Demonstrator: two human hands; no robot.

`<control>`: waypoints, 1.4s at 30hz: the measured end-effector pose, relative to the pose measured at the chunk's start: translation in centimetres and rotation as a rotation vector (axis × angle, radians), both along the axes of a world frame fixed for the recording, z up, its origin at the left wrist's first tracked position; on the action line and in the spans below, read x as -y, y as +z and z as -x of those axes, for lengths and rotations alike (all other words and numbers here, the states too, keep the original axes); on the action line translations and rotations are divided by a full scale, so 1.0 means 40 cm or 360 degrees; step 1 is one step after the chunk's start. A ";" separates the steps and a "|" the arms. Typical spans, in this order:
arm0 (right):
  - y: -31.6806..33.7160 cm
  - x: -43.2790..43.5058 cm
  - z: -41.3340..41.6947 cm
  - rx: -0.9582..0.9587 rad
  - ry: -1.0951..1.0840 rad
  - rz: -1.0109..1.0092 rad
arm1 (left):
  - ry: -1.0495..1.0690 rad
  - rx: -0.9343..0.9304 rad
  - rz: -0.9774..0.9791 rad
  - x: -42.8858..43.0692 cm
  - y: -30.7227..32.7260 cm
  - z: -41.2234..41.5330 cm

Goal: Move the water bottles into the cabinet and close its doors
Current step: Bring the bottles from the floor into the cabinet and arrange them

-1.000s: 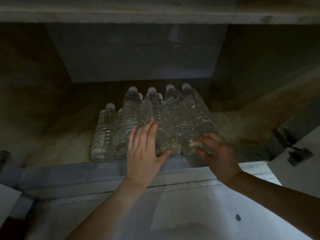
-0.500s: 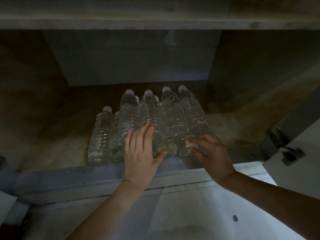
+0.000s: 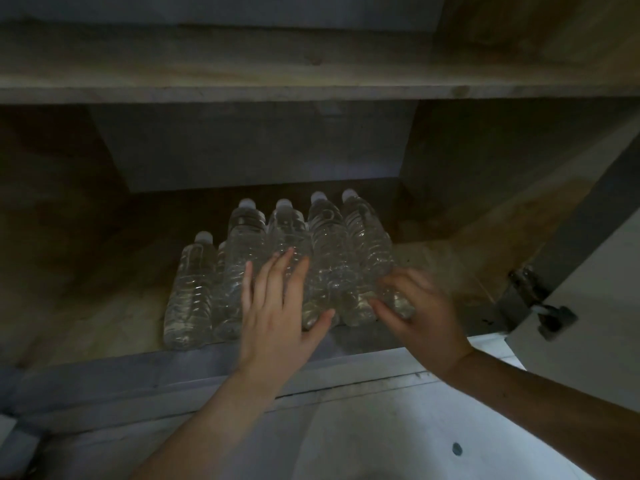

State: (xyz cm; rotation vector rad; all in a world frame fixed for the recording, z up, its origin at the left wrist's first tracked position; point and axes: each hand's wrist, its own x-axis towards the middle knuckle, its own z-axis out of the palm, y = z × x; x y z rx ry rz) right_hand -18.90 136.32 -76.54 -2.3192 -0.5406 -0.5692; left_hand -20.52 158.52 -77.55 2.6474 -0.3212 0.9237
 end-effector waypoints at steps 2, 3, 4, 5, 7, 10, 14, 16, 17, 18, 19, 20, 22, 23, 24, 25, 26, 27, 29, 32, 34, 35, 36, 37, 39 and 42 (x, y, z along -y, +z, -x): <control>0.029 0.009 -0.016 -0.0102 -0.0022 -0.0134 | -0.0023 -0.0021 -0.0038 0.010 0.032 -0.026; 0.039 0.014 -0.031 -0.0144 -0.0015 -0.0130 | -0.0027 -0.0043 -0.0080 0.016 0.046 -0.042; 0.047 0.020 -0.047 -0.0185 -0.0001 -0.0089 | -0.0032 -0.0070 -0.0137 0.020 0.056 -0.057; 0.053 0.026 -0.061 -0.0234 0.0012 -0.0047 | -0.0037 -0.0103 -0.0193 0.025 0.062 -0.069; 0.061 0.033 -0.085 -0.0365 0.0012 -0.0006 | -0.0042 -0.0194 -0.0266 0.031 0.064 -0.088; 0.058 0.030 -0.108 -0.0517 0.0060 -0.0061 | -0.0025 -0.0229 -0.0307 0.035 0.054 -0.101; 0.047 0.023 -0.115 -0.0515 0.0050 -0.0131 | -0.0071 -0.0096 -0.0171 0.038 0.042 -0.110; 0.045 0.023 -0.114 -0.0493 0.0048 -0.0153 | -0.0087 -0.0044 -0.0104 0.040 0.039 -0.113; 0.044 0.024 -0.112 -0.0484 0.0055 -0.0158 | -0.0094 -0.0030 -0.0090 0.041 0.038 -0.114; 0.043 0.025 -0.112 -0.0485 0.0064 -0.0164 | -0.0105 -0.0019 -0.0076 0.040 0.036 -0.115; 0.041 0.026 -0.110 -0.0486 0.0076 -0.0171 | -0.0119 -0.0008 -0.0062 0.038 0.034 -0.116; 0.039 0.028 -0.108 -0.0481 0.0088 -0.0176 | -0.0134 0.0006 -0.0053 0.036 0.033 -0.117; 0.034 0.033 -0.106 -0.0451 0.0107 -0.0168 | -0.0157 0.0038 -0.0047 0.034 0.032 -0.117; 0.034 0.035 -0.104 -0.0439 0.0117 -0.0166 | -0.0167 0.0053 -0.0042 0.034 0.033 -0.117; 0.033 0.037 -0.103 -0.0432 0.0127 -0.0172 | -0.0178 0.0066 -0.0037 0.033 0.033 -0.115; 0.030 0.039 -0.101 -0.0423 0.0134 -0.0173 | -0.0188 0.0081 -0.0032 0.033 0.033 -0.112; 0.027 0.039 -0.099 -0.0414 0.0133 -0.0172 | -0.0202 0.0098 -0.0026 0.032 0.032 -0.109; 0.025 0.040 -0.096 -0.0411 0.0125 -0.0168 | -0.0218 0.0113 -0.0020 0.031 0.030 -0.104; 0.026 0.041 -0.087 -0.0426 0.0115 -0.0161 | -0.0252 0.0122 -0.0010 0.030 0.027 -0.092; 0.032 0.046 -0.070 -0.0422 0.0106 -0.0090 | -0.0289 0.0102 0.0013 0.030 0.023 -0.075; 0.036 0.047 -0.063 -0.0424 0.0100 -0.0061 | -0.0299 0.0062 0.0022 0.030 0.021 -0.071; 0.038 0.047 -0.062 -0.0434 0.0102 -0.0055 | -0.0305 0.0033 0.0029 0.028 0.019 -0.070; 0.040 0.046 -0.061 -0.0439 0.0101 -0.0043 | -0.0309 0.0003 0.0037 0.026 0.017 -0.071; 0.042 0.046 -0.061 -0.0447 0.0090 -0.0019 | -0.0310 -0.0028 0.0042 0.024 0.015 -0.071; 0.046 0.045 -0.062 -0.0449 0.0051 0.0082 | -0.0306 -0.0083 0.0035 0.021 0.015 -0.070; 0.058 0.034 -0.060 -0.0376 0.0034 0.0214 | -0.0332 -0.0133 0.0020 0.016 0.024 -0.067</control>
